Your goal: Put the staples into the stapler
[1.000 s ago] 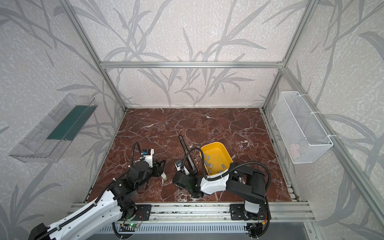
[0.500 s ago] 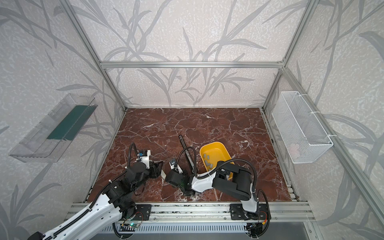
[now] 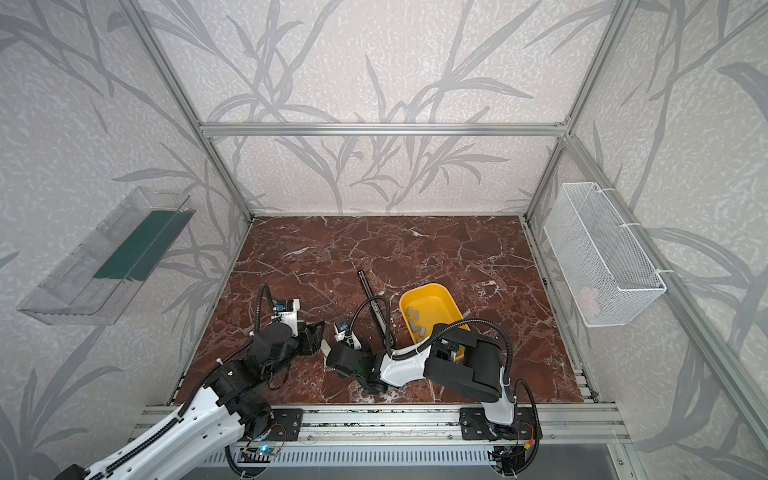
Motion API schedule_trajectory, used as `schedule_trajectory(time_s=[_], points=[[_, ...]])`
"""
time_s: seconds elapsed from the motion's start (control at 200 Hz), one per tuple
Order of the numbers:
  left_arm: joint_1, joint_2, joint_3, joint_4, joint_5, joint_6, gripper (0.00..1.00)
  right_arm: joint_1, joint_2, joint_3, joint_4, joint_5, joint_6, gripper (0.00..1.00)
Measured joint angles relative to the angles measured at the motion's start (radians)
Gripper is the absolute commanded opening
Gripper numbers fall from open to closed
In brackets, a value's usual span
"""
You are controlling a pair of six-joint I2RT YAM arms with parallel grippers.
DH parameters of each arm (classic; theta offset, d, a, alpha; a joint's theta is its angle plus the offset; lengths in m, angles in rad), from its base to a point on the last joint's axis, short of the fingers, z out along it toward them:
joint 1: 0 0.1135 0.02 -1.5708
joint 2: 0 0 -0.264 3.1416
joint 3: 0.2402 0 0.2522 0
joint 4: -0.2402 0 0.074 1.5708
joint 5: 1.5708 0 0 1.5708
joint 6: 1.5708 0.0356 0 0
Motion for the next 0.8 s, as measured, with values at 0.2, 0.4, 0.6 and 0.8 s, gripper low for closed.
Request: schedule_trajectory(time_s=[0.2,0.4,0.6,0.8], points=[[0.003,0.006,0.015,0.001,0.005,0.0,0.63,0.018,-0.223,-0.134,-0.064,0.037,-0.023,0.59],[0.006,0.028,0.032,0.02,0.051,0.003,0.63,0.032,-0.496,-0.303,-0.133,0.119,0.001,0.61],[0.006,0.094,0.066,0.061,0.124,0.003,0.63,0.008,-0.583,-0.408,-0.203,0.138,0.004,0.63],[0.006,0.169,0.092,0.109,0.18,0.003,0.63,-0.076,-0.561,-0.433,-0.182,0.09,-0.035,0.77]])
